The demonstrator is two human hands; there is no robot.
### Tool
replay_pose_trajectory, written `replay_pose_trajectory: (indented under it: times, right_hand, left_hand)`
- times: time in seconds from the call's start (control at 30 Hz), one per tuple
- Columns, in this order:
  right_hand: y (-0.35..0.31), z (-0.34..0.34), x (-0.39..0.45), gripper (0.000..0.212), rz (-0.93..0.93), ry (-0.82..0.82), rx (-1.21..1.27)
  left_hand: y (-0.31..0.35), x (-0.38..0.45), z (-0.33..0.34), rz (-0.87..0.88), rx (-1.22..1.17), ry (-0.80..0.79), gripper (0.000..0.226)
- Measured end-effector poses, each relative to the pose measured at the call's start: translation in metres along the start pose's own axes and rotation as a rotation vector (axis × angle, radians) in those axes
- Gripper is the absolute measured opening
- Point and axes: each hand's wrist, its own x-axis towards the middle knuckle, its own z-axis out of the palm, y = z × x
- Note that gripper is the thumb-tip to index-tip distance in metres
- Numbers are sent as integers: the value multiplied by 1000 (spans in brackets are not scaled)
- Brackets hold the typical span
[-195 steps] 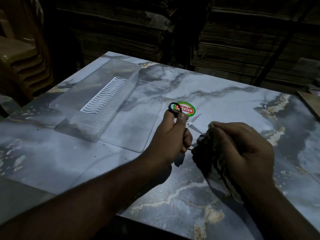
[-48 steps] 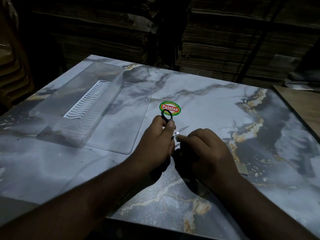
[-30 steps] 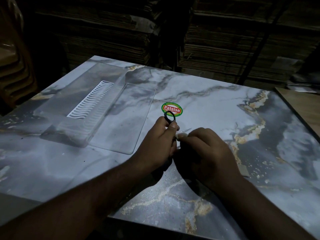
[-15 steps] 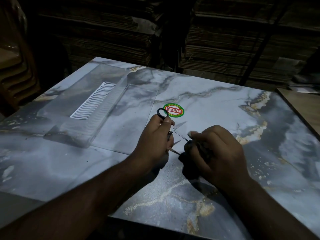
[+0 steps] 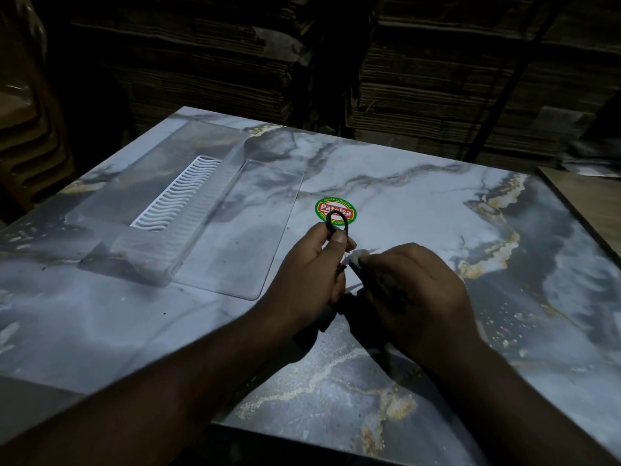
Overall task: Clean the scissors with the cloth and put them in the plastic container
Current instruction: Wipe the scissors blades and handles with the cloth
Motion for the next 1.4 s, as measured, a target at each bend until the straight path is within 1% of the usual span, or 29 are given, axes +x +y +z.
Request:
replay_pose_trajectory:
  times: [0.07, 0.1, 0.17, 0.23, 0.37, 0.47, 0.57, 0.63, 0.77, 0.83, 0.87, 0.93, 0.97, 1.0, 1.03, 1.07, 1.13, 1.2, 1.3, 1.4]
  right_hand:
    - [-2, 7, 0, 31, -9, -5, -10]
    - [-3, 10, 0, 28, -23, -16, -15]
    - [-4, 11, -1, 16, -72, -54, -26]
    - [-4, 10, 0, 9, -92, -78, -46]
    - [-7, 15, 2, 3, -5, -30, -61]
    - [-9, 16, 1, 5, 8, -23, -55]
    - [-9, 13, 1, 2, -89, -81, -48]
    - [-9, 11, 5, 6, -123, -91, -68]
    - [-9, 12, 6, 13, -6, -27, -81]
    - [-9, 13, 4, 20, 30, -7, -86]
    - [-9, 14, 2, 19, 32, -5, -85]
    - [-8, 14, 0, 6, 3, -23, -73]
    - [-8, 13, 0, 5, 0, -36, -68]
    - [-8, 12, 0, 13, 2, -46, -67]
    - [-8, 12, 1, 17, 3, -55, -69]
    - [-8, 11, 2, 17, -2, -53, -76]
    - [-7, 10, 4, 9, -17, -51, -94]
    - [-4, 10, 4, 7, 9, -32, -119]
    - [1, 6, 2, 11, 78, 2, -157]
    - [-3, 0, 1, 17, 105, 27, -84]
  left_hand:
    - [-2, 0, -1, 40, 18, -35, 32]
    - [-3, 1, -2, 49, 37, -45, 32]
    - [-6, 2, -3, 61, 106, -51, 33]
    - [-8, 3, -3, 70, 144, -62, 34]
    - [-9, 5, -4, 66, 110, -61, 34]
    - [-9, 6, -3, 54, 111, -59, 34]
    - [-10, 7, -4, 59, 114, -83, 33]
    - [-10, 6, -4, 76, 131, -107, 32]
    - [-9, 4, -2, 75, 48, -124, 32]
    - [-8, 5, -1, 56, 66, -130, 33]
    - [-8, 6, -2, 51, 86, -129, 33]
    - [-9, 8, -3, 60, 118, -122, 33]
    - [-9, 8, -3, 61, 122, -116, 33]
    - [-9, 8, -3, 56, 112, -110, 33]
    - [-9, 7, -3, 43, 90, -102, 34]
    - [-7, 7, -2, 32, 64, -97, 35]
    - [-5, 6, -1, 17, 51, -92, 35]
    - [-4, 5, -2, 13, 45, -75, 35]
    - [-8, 7, -4, 8, -1, -34, 35]
    - [-8, 7, -3, 1, -26, -34, 35]
